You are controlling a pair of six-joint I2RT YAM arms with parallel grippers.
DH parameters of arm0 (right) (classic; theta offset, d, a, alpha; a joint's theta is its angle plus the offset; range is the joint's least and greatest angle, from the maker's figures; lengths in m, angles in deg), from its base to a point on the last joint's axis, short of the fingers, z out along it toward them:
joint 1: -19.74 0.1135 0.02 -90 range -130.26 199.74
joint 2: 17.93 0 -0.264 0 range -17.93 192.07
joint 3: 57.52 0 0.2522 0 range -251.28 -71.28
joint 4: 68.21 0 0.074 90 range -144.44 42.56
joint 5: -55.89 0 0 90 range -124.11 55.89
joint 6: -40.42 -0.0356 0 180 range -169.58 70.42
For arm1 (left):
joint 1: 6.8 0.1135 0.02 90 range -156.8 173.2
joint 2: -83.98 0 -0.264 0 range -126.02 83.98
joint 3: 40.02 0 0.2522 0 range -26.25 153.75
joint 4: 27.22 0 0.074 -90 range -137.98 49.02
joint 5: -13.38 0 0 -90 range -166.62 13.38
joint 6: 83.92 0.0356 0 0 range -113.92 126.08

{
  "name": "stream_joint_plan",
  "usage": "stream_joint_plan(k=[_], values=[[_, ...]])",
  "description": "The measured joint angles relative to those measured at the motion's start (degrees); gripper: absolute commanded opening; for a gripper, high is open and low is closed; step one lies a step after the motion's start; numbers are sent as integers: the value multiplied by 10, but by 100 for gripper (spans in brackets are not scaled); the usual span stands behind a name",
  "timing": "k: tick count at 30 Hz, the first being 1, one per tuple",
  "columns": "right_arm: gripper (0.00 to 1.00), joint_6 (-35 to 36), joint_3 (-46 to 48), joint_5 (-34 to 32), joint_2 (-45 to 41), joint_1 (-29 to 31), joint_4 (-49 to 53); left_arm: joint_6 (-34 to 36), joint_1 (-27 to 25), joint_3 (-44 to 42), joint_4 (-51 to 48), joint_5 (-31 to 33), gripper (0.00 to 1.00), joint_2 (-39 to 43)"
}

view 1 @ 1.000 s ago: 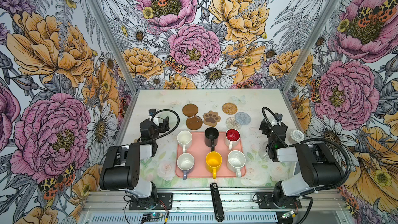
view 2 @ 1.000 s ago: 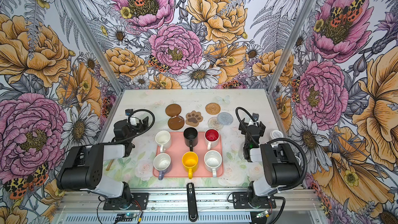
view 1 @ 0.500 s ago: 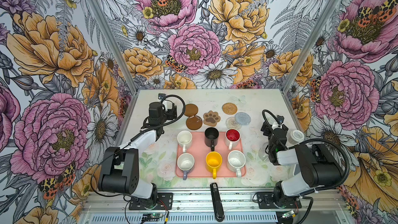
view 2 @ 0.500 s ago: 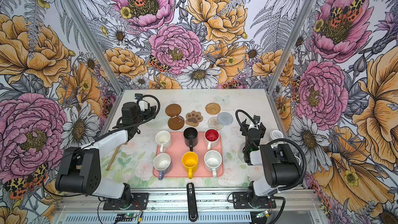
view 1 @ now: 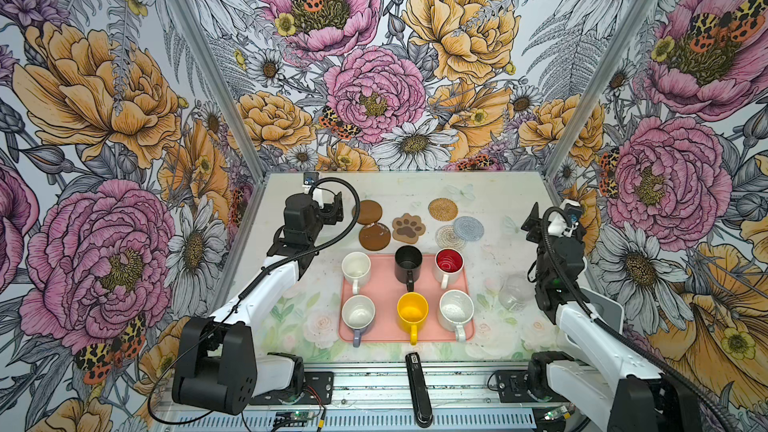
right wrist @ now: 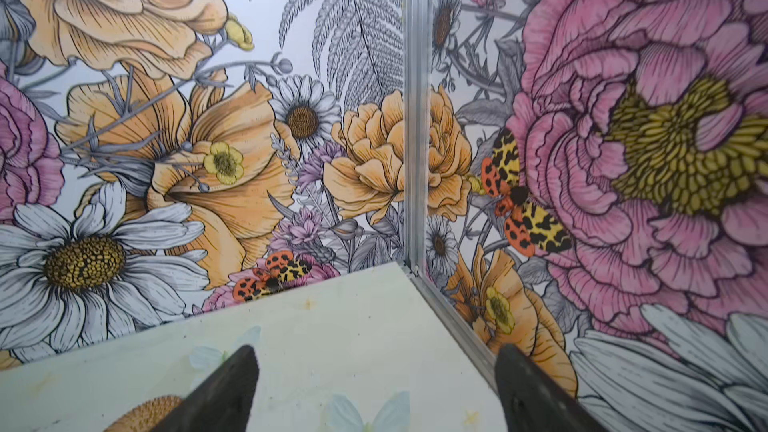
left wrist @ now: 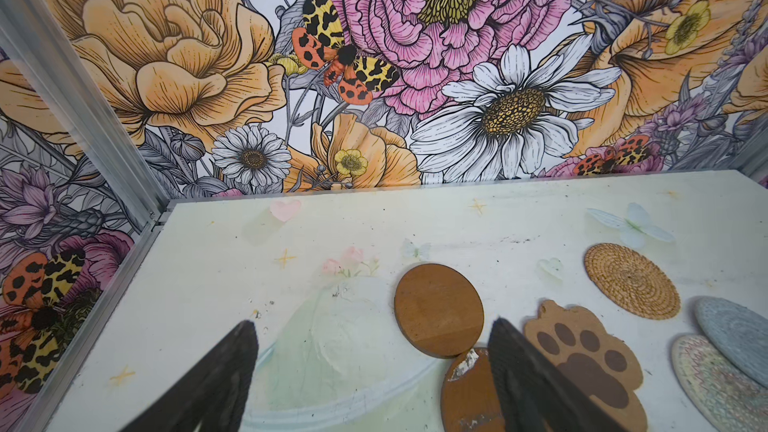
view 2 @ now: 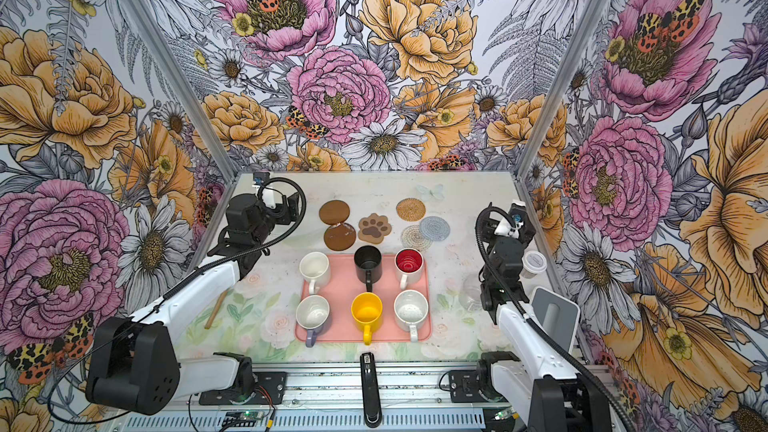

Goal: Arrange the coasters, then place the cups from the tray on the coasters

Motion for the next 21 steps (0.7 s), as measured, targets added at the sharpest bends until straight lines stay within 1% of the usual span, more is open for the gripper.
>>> stream_joint_plan(k=[2,5,10,15,21], values=[[91,-3,-41,13,-5,-2,53,-7,-3,7,-9,0,86,-2],[90,-19,-97,49,14,-2,143,-17,-8,35,-34,2,85,-12],[90,-57,-209,127,103,-2,282,-32,-15,85,-81,2,85,-28],[90,-102,-323,209,207,-2,372,-42,-19,115,-128,2,84,-43],[77,-137,-452,301,352,-2,452,-66,-19,115,-155,4,84,-41]])
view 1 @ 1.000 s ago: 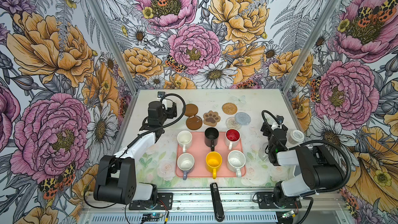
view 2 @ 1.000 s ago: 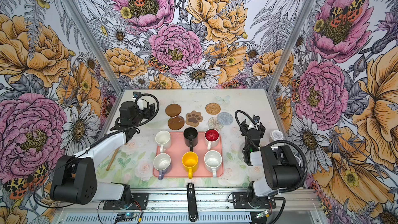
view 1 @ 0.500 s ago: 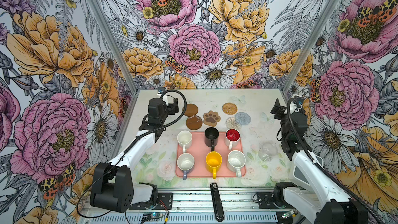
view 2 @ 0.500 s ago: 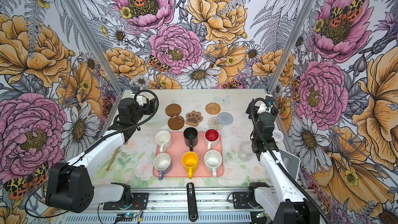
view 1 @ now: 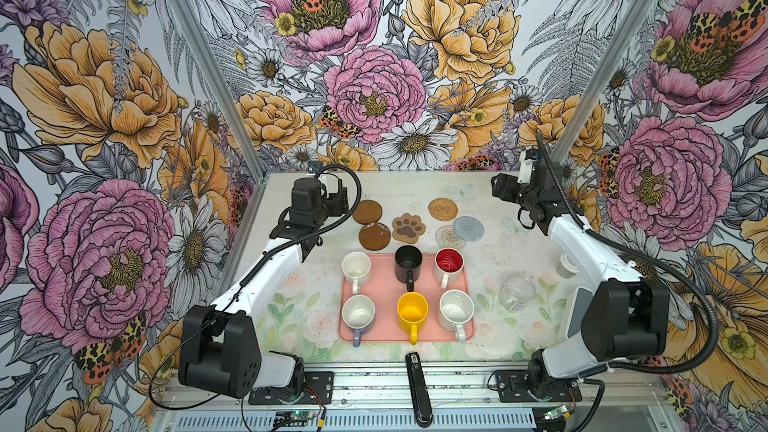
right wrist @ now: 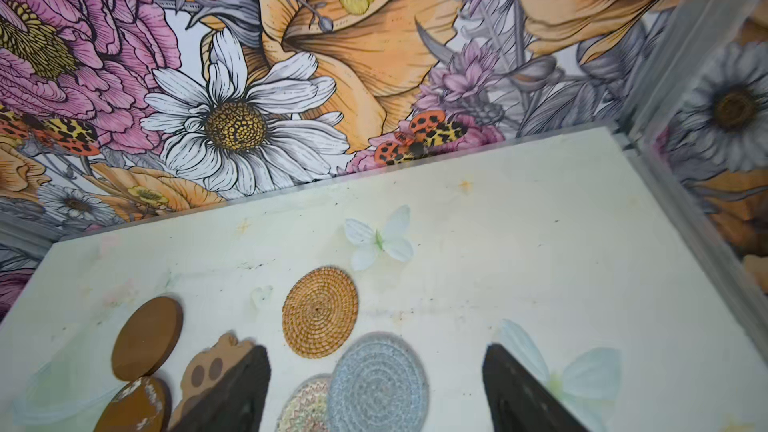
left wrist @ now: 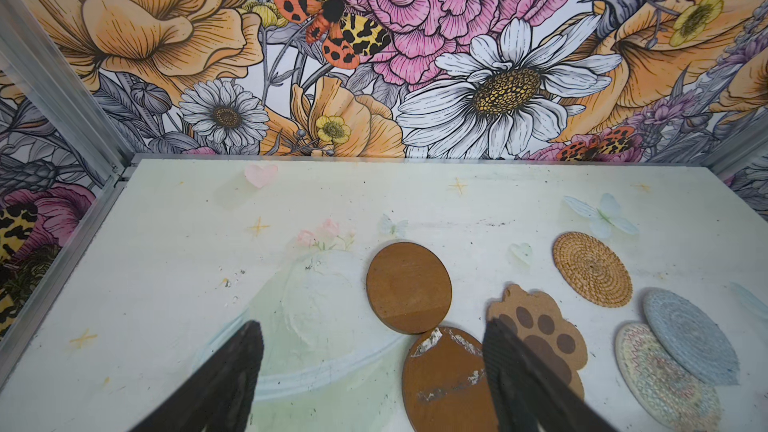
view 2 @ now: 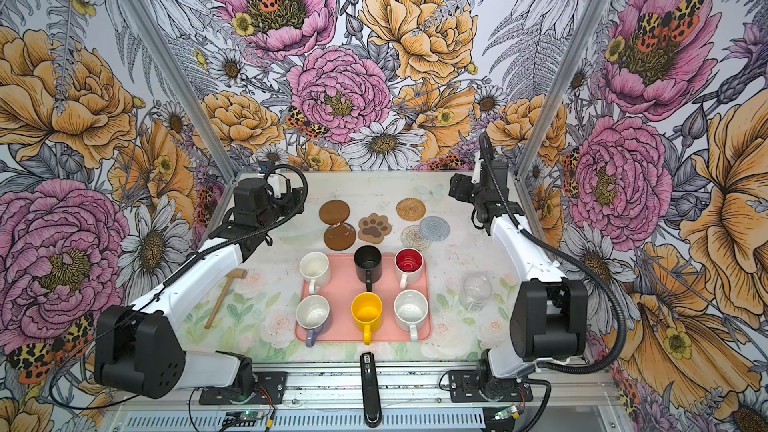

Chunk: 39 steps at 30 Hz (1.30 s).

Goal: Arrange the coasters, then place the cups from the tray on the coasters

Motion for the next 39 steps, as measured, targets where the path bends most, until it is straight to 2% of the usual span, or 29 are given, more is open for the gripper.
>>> stream_joint_plan(k=[5,8,13,25,31,39], values=[[75,-14,-40,43,80,1,52,-28,12,-3,-3,-8,83,14],[75,-19,-55,51,114,1,82,-52,38,-3,-3,-25,82,18],[68,-15,-100,51,174,1,128,-81,73,-19,-7,-44,82,25],[63,-5,-128,41,271,1,207,-105,76,-36,-17,-72,82,32],[54,7,-128,19,274,2,228,-108,76,-40,-22,-78,83,33],[38,23,-141,-22,299,7,250,-116,76,-40,-24,-80,82,33]])
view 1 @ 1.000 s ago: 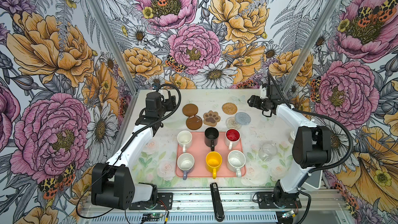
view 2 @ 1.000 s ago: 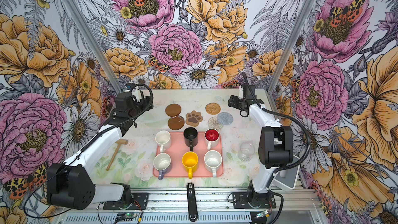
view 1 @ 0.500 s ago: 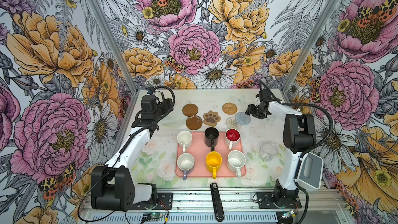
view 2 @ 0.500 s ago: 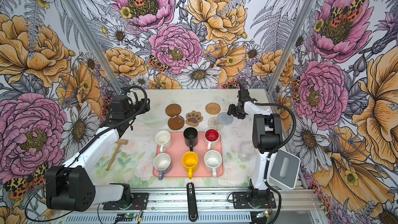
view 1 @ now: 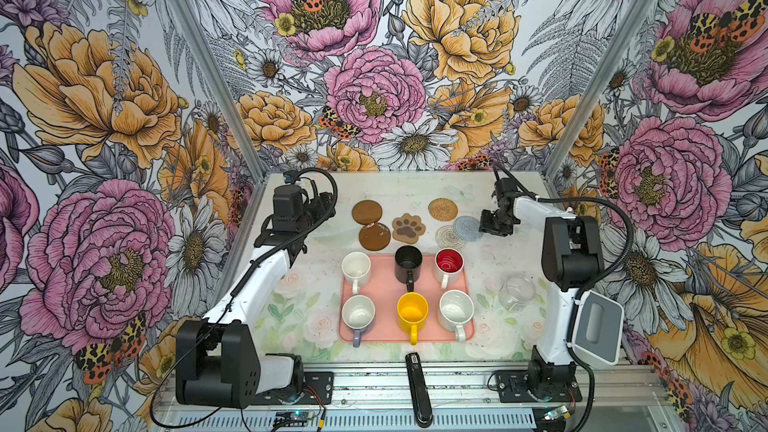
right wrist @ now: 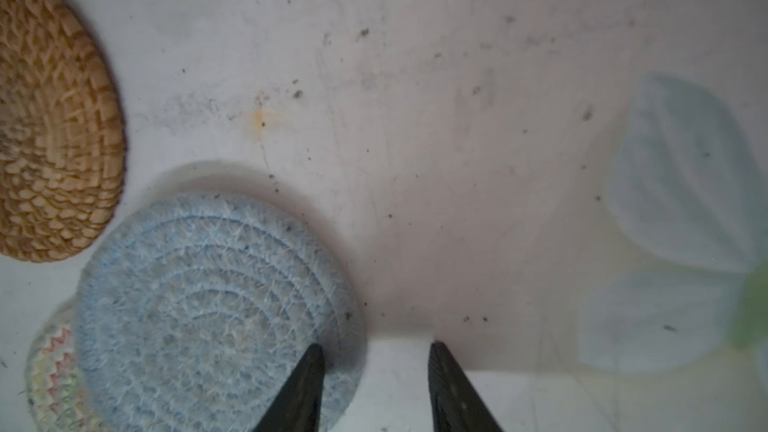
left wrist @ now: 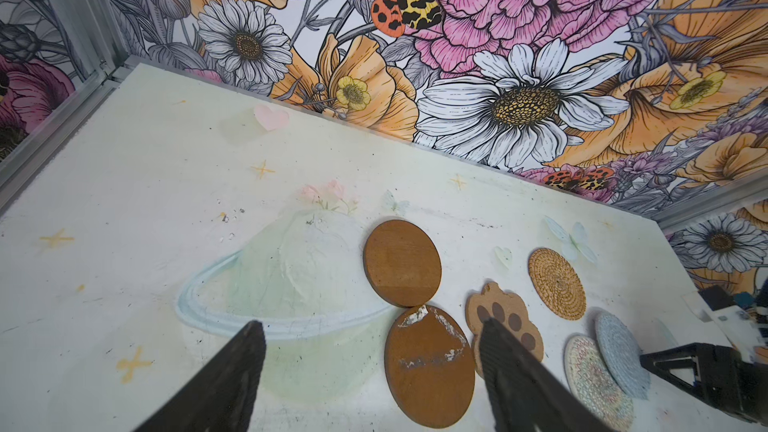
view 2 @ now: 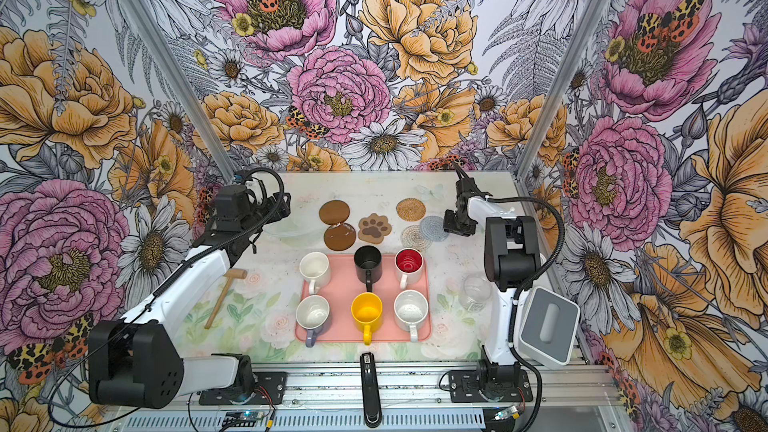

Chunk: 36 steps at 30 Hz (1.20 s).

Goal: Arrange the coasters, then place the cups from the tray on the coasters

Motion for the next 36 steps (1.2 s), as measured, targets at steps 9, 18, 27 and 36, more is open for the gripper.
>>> stream_joint_plan(k=[9,18,27,36], values=[[25,3,-22,-35,12,10,16,-2,0,0,0,-6,82,0],[22,7,-48,-108,26,-4,37,-2,0,0,-5,-6,82,0],[20,9,-52,-148,28,-22,48,-2,0,0,-6,-6,82,0],[19,17,-38,-154,19,-24,45,-2,0,0,-7,-6,83,0]])
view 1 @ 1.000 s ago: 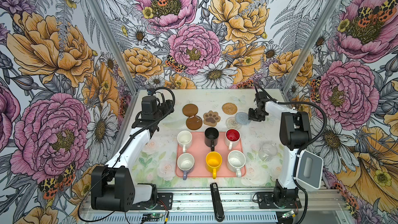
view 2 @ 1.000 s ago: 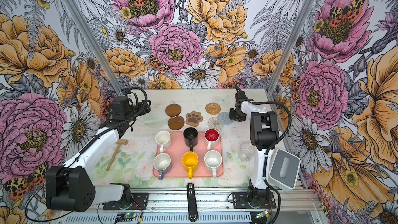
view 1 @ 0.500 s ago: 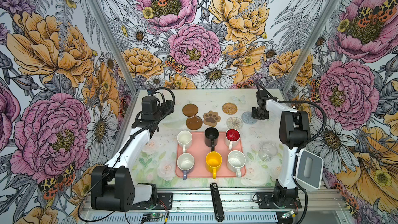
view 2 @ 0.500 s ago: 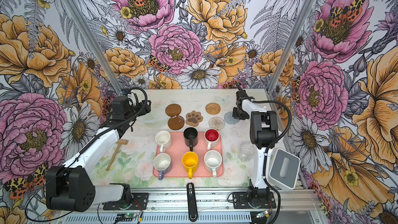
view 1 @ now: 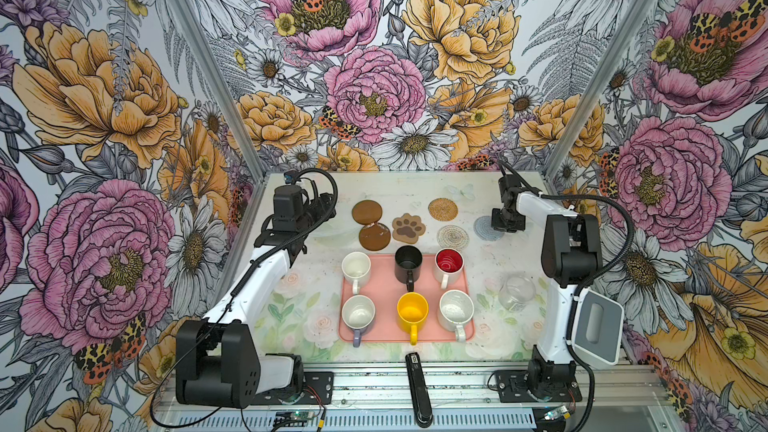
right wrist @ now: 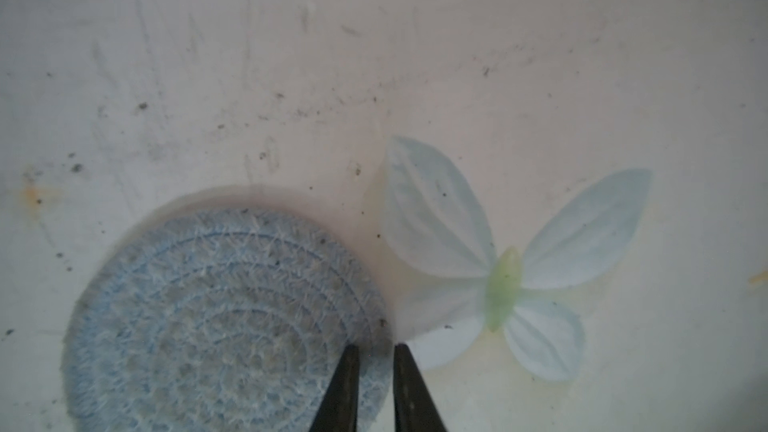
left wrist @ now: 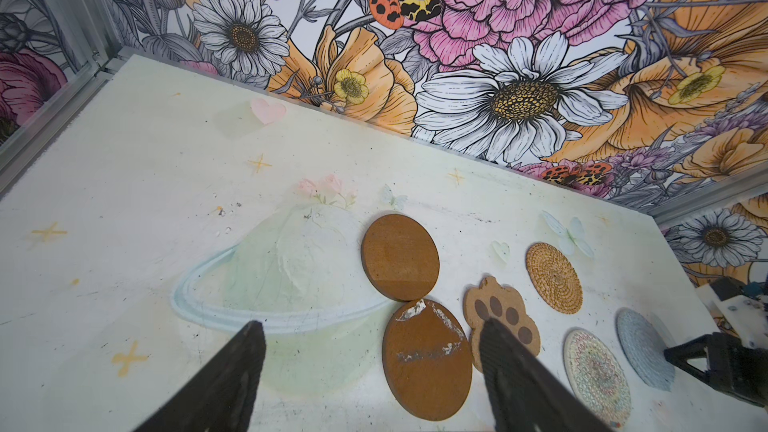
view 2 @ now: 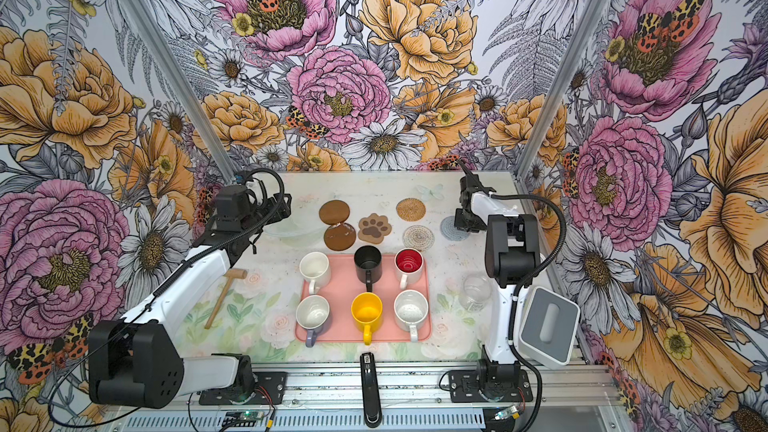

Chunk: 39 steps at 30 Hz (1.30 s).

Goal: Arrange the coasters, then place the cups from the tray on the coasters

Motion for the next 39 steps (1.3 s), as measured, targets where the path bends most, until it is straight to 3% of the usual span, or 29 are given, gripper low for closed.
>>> stream_joint_plan(k=[16,24,28,32,39], values=[[20,0,-4,2,-19,2,38,-2,-1,0,0,0,83,-2],[20,0,-34,7,-68,42,38,-2,-2,0,0,0,84,-2],[15,0,-38,43,-73,91,36,-2,-4,0,0,0,84,-2],[1,4,-38,79,-67,136,37,-2,-7,0,-1,0,84,-2],[0,2,-42,130,-36,167,37,-2,-12,0,-2,0,83,-2]])
